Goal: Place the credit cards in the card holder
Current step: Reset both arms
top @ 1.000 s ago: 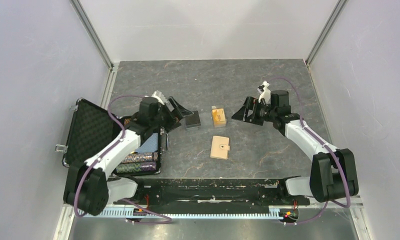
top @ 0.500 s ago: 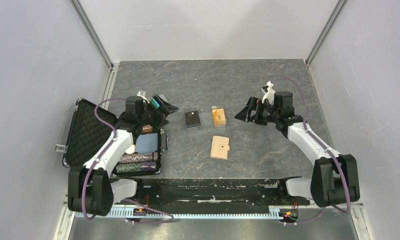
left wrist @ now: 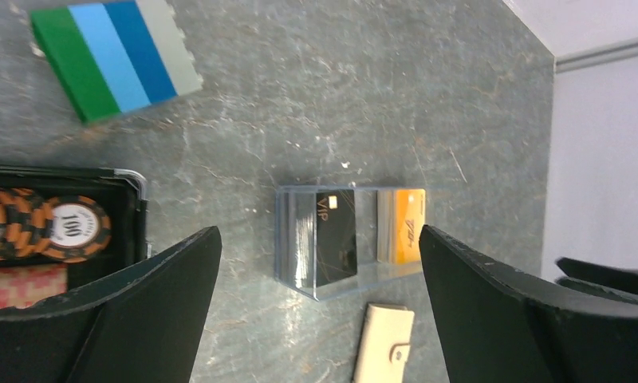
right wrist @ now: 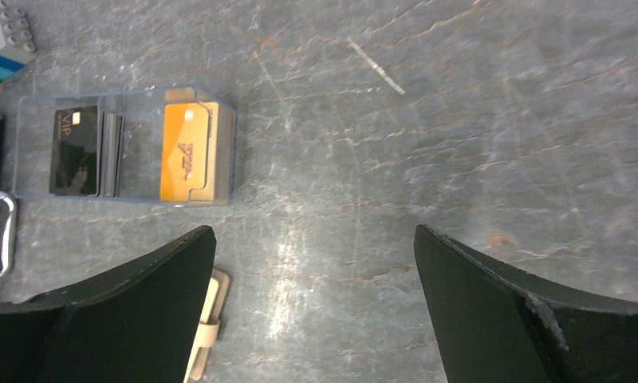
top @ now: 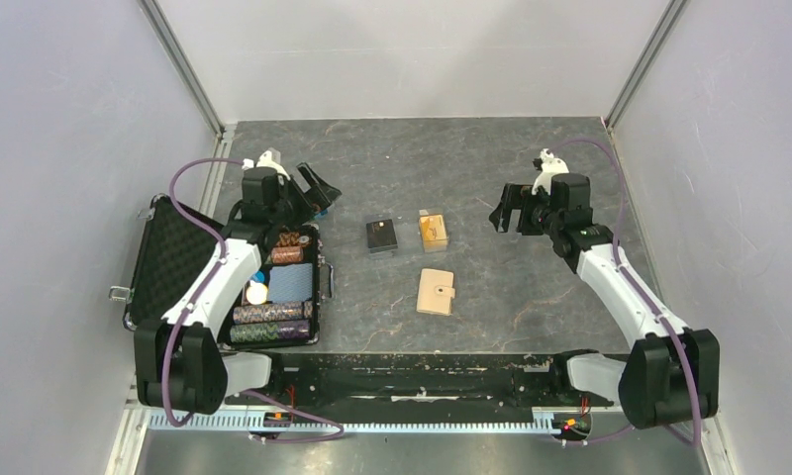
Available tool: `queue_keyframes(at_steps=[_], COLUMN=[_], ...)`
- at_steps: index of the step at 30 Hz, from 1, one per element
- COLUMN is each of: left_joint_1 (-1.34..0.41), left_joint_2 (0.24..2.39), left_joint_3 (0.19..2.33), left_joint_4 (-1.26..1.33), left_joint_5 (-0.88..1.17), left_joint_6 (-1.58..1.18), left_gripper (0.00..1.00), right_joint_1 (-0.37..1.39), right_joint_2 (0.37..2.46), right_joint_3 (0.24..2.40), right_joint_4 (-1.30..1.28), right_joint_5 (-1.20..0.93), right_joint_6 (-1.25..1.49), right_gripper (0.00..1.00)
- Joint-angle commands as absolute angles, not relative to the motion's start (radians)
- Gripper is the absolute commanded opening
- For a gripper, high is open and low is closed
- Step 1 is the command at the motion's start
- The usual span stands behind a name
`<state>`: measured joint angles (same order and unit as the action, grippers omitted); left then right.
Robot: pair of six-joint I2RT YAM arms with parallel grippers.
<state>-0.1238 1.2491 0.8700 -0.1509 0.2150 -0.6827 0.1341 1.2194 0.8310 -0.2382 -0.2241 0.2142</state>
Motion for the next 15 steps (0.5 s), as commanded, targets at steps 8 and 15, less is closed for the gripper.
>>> queue_keyframes(at_steps=[8, 15], left_joint_1=[-0.118, -0.118], left_joint_2=[1.086, 0.954], left_joint_3=[0.822, 0.680], left_joint_4=[-0.095, -0.004], left_joint_5=[-0.056, -0.174], left_joint_6=[-0.511, -0.513], left_gripper=[1.00, 1.00], right_joint_1=[0.132, 0.131], right_joint_2=[1.111, 1.072], right_joint_3=[0.737, 0.676], right_joint_4=[-0.034, 0.034], right_joint_5=[-0.078, -0.075], right_joint_6=[0.122, 0.134], right_gripper=[0.98, 0.98])
